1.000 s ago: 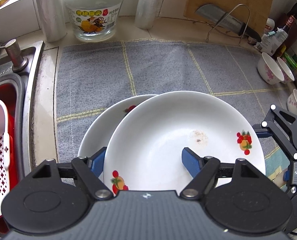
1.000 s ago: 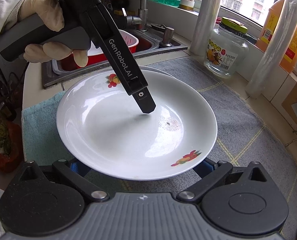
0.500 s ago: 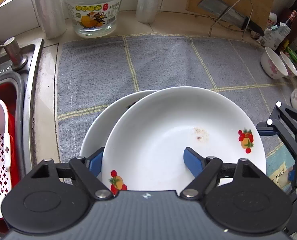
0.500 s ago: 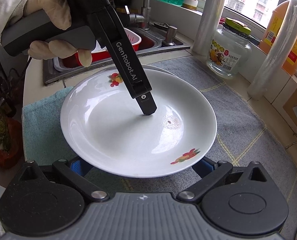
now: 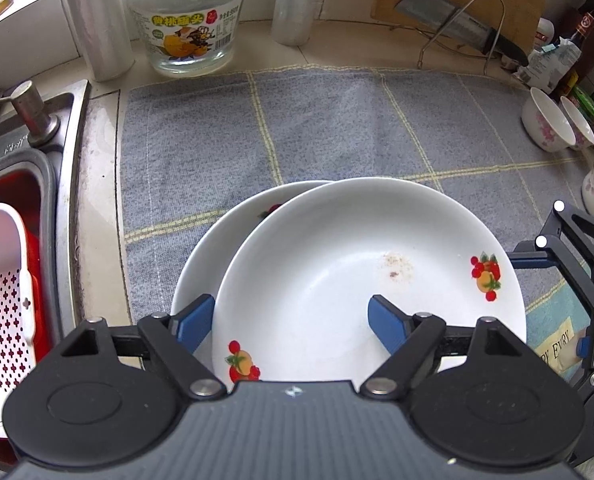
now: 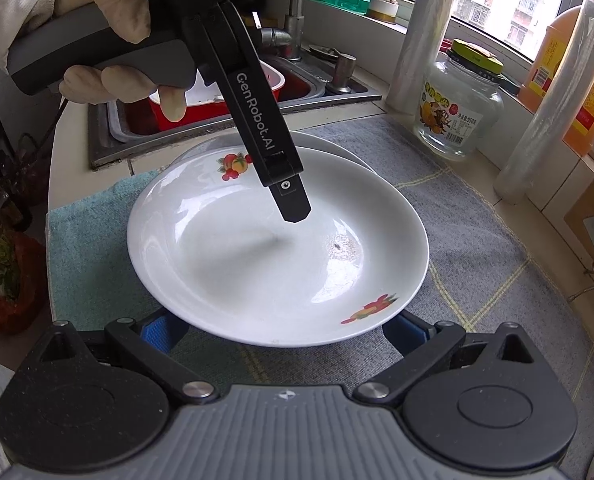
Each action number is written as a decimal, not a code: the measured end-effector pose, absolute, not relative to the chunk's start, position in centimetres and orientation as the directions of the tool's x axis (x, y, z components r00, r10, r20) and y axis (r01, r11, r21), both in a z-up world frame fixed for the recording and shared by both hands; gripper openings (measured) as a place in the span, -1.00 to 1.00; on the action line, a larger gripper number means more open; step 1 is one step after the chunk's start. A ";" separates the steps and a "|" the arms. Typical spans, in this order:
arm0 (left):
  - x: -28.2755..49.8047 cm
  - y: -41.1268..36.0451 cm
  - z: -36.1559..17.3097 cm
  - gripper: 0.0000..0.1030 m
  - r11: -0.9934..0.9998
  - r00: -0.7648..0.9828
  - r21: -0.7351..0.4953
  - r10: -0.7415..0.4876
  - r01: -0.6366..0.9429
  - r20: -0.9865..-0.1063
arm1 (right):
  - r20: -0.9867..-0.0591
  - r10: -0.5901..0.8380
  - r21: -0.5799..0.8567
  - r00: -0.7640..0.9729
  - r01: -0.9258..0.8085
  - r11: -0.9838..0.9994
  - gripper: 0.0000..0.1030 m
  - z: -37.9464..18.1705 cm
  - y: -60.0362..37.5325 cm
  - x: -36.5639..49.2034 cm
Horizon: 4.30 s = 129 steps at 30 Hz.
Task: Organize plates and bowls
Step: 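Lower the held plate onto the plate stack with the left tool, then open the left tool to release the plate on the stack, then move both tools away from the stack toward the pink-flowered bowls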
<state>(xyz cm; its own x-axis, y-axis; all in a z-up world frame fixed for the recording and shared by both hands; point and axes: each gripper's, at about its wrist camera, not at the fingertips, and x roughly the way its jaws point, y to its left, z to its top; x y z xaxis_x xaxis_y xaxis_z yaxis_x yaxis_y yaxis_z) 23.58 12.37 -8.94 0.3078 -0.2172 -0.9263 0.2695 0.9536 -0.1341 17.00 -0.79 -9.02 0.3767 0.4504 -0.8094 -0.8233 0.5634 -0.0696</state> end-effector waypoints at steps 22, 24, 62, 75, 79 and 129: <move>22.6 13.4 -8.0 0.63 0.952 0.350 -0.141 -0.235 0.273 -0.907 | -0.816 0.417 -0.118 0.400 -0.822 0.557 1.00 -8.3 -1.0 16.5; 22.6 13.6 -8.0 0.64 0.951 0.352 -0.151 -0.244 0.272 -0.904 | -0.815 0.421 -0.118 0.399 -0.824 0.554 1.00 -8.3 -0.9 16.6; 14.4 10.8 -3.4 0.87 0.972 0.686 0.034 -0.140 0.235 -0.714 | -0.771 0.303 -0.103 0.560 -0.579 0.809 1.00 -7.1 -4.2 16.6; 12.4 7.4 -3.2 0.89 0.965 0.718 0.049 -0.157 0.257 -0.678 | -0.730 0.164 -0.097 0.663 -0.339 0.936 1.00 -6.2 -8.2 14.6; 12.4 5.3 -3.3 0.89 0.945 0.702 0.031 -0.221 0.327 -0.677 | -0.725 0.116 -0.100 0.678 -0.271 0.957 1.00 -6.2 -10.1 13.3; 16.5 -30.0 -9.5 0.89 0.683 0.460 0.074 -0.405 0.727 -0.790 | -0.807 0.073 -0.036 0.586 -0.172 0.984 1.00 -10.8 -45.0 11.9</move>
<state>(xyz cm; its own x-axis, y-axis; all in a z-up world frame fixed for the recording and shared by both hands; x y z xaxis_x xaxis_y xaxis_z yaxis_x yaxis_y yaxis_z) 16.54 -30.00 -9.52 0.4604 -0.4047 -0.7901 0.7268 0.6829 0.0737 11.90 -44.95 -10.76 0.5865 0.0730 -0.8067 -0.1720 0.9844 -0.0360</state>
